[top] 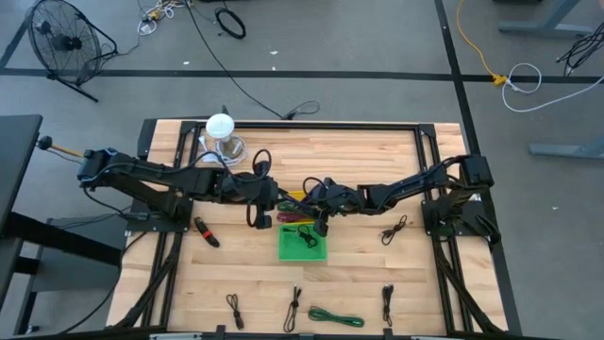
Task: Pick & Place USB Port
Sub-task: Put the black USB cable into the green bin
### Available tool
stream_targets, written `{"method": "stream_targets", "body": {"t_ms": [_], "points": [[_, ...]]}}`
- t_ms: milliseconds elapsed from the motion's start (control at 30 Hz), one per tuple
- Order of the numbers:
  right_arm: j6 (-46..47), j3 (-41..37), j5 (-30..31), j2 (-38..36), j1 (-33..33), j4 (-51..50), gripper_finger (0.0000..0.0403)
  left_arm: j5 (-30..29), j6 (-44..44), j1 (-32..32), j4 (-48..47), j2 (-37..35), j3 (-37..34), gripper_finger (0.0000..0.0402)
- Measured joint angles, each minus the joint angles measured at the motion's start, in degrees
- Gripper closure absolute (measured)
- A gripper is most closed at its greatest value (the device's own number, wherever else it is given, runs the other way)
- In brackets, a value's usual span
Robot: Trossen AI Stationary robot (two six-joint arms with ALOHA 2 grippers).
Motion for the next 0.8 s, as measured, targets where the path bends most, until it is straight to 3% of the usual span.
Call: {"method": "stream_targets", "body": {"t_ms": [233, 467, 633, 800], "points": [[-1.2, 0.0, -2.3, -5.0, -0.1, -0.3, 0.0241, 0.9, -0.6, -0.2, -0.3, 0.0, 0.0, 0.0319], [0.0, 0.0, -7.0, -13.3, 1.1, -11.4, 0.0248, 11.6, -5.8, -4.1, -6.3, 0.0, 0.0, 0.0319], [0.4, 0.0, -7.7, -16.8, 3.5, -14.9, 0.0252, 11.3, -13.2, -9.9, -16.5, 0.0, 0.0, 0.0319], [0.3, 0.0, -7.6, -17.5, 5.1, -15.0, 0.0252, 7.3, -21.1, -17.2, -26.1, 0.0, 0.0, 0.0319]]}}
